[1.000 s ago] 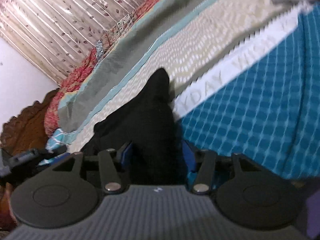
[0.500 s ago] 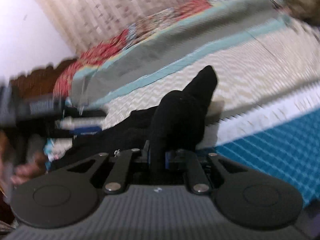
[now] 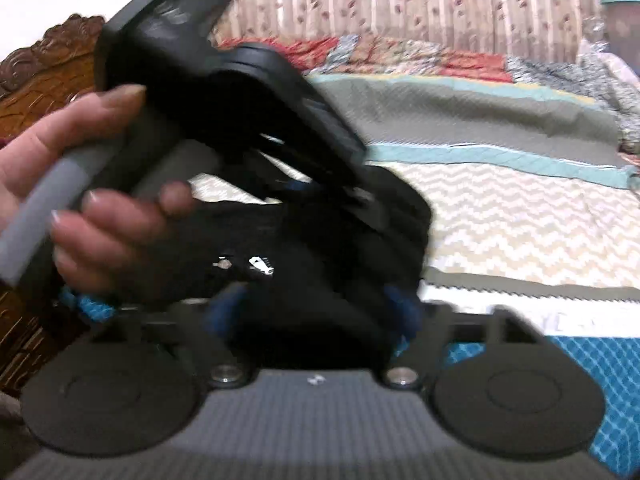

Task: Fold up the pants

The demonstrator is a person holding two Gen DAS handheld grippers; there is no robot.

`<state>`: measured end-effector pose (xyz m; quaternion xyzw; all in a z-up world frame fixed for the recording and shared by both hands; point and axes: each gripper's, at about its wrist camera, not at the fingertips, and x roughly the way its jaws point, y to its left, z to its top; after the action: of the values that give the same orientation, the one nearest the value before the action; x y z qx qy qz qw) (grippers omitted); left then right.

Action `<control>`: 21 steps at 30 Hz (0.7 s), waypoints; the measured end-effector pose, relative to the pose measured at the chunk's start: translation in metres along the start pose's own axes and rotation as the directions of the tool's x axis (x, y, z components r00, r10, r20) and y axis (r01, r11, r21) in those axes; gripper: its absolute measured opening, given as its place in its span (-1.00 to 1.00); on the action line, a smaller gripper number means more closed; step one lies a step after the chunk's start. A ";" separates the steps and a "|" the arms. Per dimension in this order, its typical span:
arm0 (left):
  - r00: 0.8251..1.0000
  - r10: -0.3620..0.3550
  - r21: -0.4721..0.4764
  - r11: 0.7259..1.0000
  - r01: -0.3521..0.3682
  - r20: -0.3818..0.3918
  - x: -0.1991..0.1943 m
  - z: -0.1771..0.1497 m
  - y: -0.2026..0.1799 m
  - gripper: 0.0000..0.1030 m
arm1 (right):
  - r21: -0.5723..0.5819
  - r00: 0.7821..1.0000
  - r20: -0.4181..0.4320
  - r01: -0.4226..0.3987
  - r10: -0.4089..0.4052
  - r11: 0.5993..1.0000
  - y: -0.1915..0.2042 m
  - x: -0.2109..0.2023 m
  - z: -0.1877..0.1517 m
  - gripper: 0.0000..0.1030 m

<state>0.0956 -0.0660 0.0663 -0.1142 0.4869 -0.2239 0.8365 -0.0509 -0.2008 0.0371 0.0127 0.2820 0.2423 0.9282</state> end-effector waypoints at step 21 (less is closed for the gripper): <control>0.942 0.263 -0.143 0.961 -0.237 0.206 -0.170 0.001 0.186 -0.53 | -0.094 0.906 -0.145 -0.414 0.399 0.906 0.147 0.125 0.086 -0.51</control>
<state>0.0733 0.1793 0.1205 -0.1244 0.4126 -0.0726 0.8994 0.0197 -0.0044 0.0683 -0.0006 0.3140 0.4476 0.8373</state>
